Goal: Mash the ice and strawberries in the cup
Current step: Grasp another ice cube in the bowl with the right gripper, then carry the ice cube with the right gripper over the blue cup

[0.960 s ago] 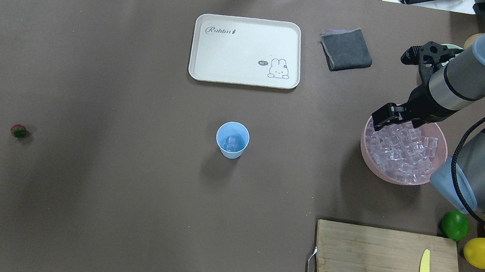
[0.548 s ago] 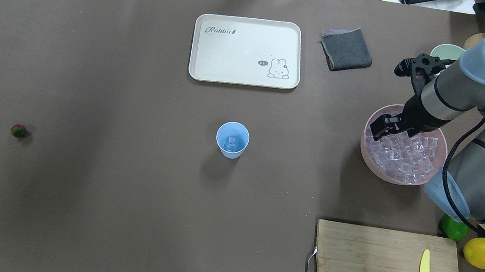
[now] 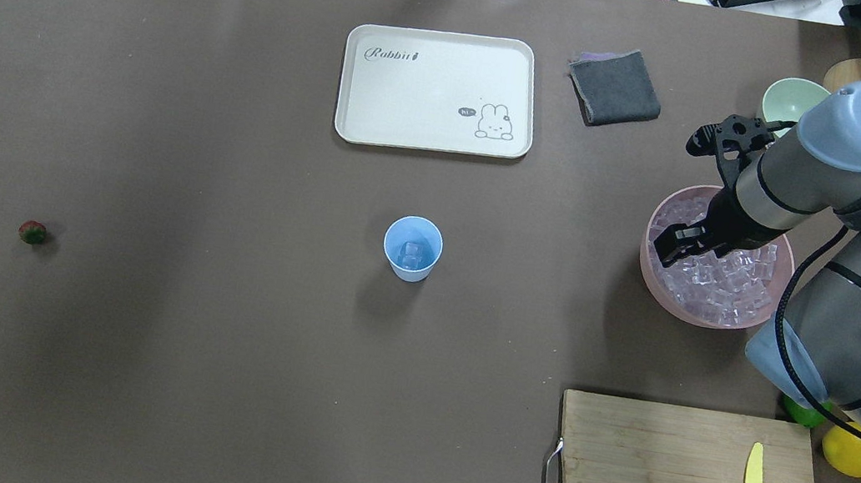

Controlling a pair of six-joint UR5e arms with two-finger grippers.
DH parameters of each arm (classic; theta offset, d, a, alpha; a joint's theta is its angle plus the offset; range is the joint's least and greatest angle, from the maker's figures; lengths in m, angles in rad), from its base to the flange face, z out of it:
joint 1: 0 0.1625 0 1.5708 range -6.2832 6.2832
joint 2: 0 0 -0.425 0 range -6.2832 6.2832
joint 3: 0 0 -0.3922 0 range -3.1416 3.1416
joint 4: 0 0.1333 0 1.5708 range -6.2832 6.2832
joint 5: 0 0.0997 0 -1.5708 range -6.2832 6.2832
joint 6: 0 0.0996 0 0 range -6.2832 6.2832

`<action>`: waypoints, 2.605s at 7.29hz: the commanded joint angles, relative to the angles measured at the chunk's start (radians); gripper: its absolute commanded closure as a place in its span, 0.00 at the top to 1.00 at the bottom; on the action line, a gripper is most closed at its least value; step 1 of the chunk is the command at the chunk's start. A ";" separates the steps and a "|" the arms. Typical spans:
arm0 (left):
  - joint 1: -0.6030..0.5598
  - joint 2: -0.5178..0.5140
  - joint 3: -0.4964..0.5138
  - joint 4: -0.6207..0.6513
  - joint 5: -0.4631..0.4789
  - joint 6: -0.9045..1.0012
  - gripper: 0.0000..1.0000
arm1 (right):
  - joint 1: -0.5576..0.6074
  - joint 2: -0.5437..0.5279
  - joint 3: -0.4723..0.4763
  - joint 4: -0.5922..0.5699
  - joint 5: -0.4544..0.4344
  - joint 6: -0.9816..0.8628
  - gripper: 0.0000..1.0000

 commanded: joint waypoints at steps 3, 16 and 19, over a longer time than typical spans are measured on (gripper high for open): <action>-0.002 0.020 -0.029 0.000 0.000 0.000 0.98 | -0.030 -0.034 -0.048 0.117 0.000 -0.018 0.79; -0.004 0.040 -0.060 0.009 0.003 0.000 0.98 | 0.070 0.162 0.066 0.096 0.163 0.168 0.00; -0.002 0.040 -0.028 0.011 0.001 0.000 0.98 | -0.149 0.338 0.022 0.107 -0.106 0.421 0.00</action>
